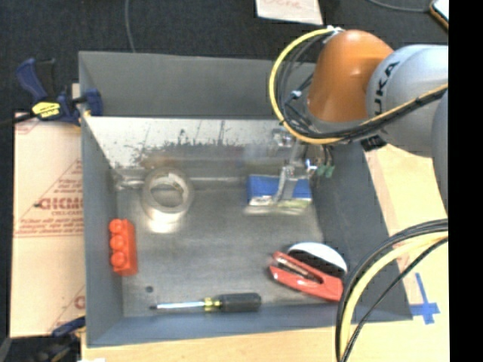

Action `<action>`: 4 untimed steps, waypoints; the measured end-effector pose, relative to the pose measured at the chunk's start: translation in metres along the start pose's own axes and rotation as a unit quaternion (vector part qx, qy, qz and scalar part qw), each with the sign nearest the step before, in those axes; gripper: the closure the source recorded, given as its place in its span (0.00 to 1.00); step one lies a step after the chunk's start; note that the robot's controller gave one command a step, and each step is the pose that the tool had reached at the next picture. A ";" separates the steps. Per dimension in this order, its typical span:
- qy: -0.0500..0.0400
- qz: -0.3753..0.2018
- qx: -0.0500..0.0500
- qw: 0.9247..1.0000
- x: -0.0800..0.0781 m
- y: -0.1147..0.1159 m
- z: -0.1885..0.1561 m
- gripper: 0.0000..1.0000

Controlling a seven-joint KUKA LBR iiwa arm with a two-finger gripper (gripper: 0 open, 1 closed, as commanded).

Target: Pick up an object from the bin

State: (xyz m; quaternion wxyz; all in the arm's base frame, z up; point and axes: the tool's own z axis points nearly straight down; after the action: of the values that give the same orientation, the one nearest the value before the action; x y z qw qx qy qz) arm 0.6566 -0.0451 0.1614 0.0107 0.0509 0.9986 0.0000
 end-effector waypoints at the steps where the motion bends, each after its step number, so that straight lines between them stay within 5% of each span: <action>1: 0.005 0.132 0.001 0.991 0.008 -0.009 0.061 0.00; 2: 0.000 0.064 0.000 0.998 0.011 -0.001 0.091 0.00; 3: 0.001 0.222 0.001 0.975 0.011 -0.017 0.090 1.00; 4: 0.001 0.222 0.001 0.975 0.011 -0.017 0.090 1.00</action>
Offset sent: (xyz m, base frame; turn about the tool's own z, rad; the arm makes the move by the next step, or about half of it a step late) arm -0.0087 0.0012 -0.0914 0.1274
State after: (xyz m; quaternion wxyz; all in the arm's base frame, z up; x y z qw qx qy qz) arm 0.6459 -0.0613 0.0716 0.0094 0.2709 0.9626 0.0014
